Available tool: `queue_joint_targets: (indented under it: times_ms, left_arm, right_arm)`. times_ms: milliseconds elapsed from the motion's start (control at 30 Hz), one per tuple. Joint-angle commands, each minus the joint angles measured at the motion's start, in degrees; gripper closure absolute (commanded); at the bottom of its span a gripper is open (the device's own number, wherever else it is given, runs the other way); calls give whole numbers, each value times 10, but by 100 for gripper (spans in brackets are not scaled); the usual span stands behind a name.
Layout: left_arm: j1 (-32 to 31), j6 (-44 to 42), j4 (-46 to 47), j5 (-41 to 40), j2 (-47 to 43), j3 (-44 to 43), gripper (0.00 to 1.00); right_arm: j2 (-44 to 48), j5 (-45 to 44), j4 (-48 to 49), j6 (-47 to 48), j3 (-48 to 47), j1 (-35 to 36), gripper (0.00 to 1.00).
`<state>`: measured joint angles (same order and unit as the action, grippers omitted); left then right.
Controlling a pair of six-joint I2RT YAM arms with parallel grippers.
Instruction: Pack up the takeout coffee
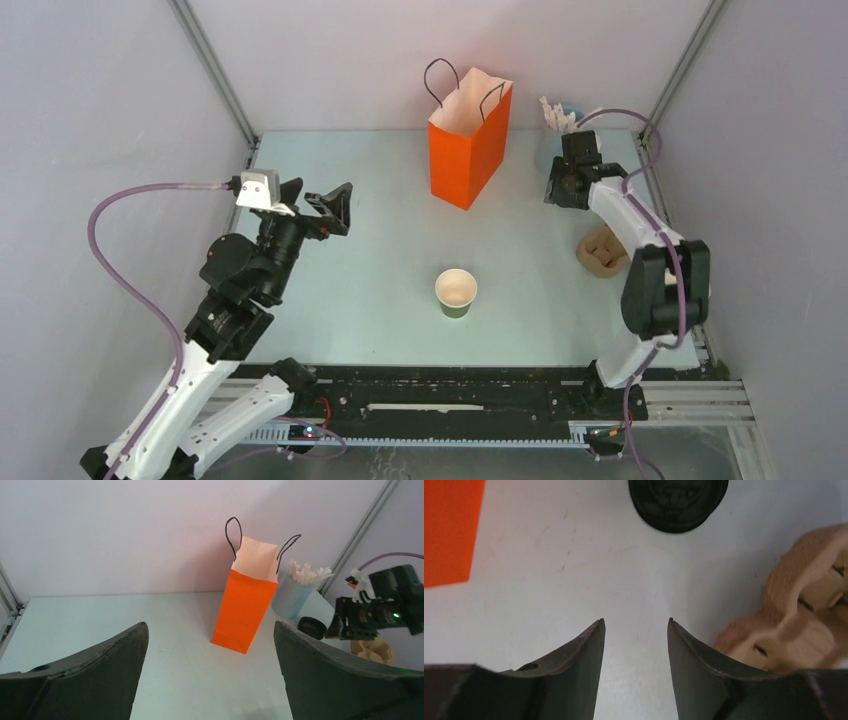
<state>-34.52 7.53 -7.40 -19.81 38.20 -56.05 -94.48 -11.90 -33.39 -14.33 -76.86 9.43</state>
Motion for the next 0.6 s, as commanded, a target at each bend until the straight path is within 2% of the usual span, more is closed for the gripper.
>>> queue_joint_targets:
  times_ms: [0,133,300,567]
  left_arm:
    - [3,1,8,17,4,-10,0]
    - [3,0,6,17,7,-11,0]
    - [3,0,4,20,16,-13,0]
    - [4,1,1,22,26,-15,0]
  right_arm:
    - [-77,22,42,36,-85,-19,44]
    - [-145,5,35,56,-161,-24,50]
    - [-208,45,33,53,-220,-45,54]
    - [-258,96,35,47,-241,-77,57]
